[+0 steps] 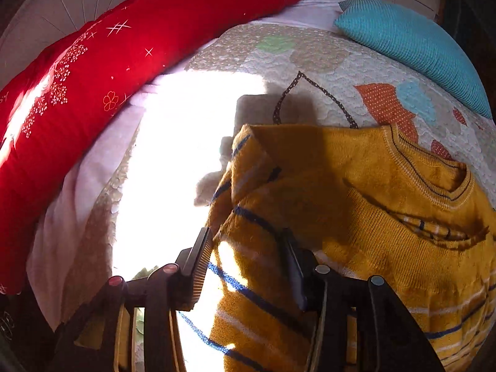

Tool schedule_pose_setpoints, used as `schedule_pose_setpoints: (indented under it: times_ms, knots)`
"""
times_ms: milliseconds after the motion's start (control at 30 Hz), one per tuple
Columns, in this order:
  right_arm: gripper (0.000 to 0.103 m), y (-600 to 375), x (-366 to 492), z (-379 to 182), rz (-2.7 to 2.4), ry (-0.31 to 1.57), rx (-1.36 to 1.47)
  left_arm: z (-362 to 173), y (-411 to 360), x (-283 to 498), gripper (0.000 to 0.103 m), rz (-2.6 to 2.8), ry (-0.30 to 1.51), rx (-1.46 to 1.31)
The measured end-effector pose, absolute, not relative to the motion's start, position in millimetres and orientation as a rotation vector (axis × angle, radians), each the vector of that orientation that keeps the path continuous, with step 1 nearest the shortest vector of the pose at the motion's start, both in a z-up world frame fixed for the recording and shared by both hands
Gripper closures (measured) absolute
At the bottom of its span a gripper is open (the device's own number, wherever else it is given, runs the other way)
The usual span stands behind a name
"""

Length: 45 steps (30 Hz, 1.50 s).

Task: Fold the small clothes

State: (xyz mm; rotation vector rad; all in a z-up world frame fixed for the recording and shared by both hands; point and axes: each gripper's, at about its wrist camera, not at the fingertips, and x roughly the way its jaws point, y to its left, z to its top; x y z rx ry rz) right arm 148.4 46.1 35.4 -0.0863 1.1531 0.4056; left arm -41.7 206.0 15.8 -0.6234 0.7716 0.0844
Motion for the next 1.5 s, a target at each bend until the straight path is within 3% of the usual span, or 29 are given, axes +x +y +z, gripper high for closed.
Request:
schedule_pose_setpoints:
  times_ms: [400,833,933,1000,1133,1333,1500]
  knots:
    - [0.022,78,126,16,0.373,1.104,-0.313,17,203,-42,0.017,0.148,0.793,-0.55]
    - [0.027,88,111,11,0.357,1.061,-0.454,15,200,-40,0.017,0.167,0.802,-0.529]
    - [0.035,89,109,13,0.348,1.053,-0.482,15,201,-40,0.017,0.168,0.803,-0.53]
    - [0.062,88,107,16,0.322,1.039,-0.513,14,202,-40,0.017,0.168,0.804,-0.534]
    - [0.072,66,119,27,0.355,1.087,-0.377,14,204,-41,0.017,0.163,0.799,-0.55]
    - [0.07,59,132,27,0.397,1.146,-0.332,13,210,-44,0.017,0.103,0.779,-0.625]
    - [0.048,83,132,20,0.393,1.165,-0.507,13,201,-42,0.017,0.046,0.793,-0.638]
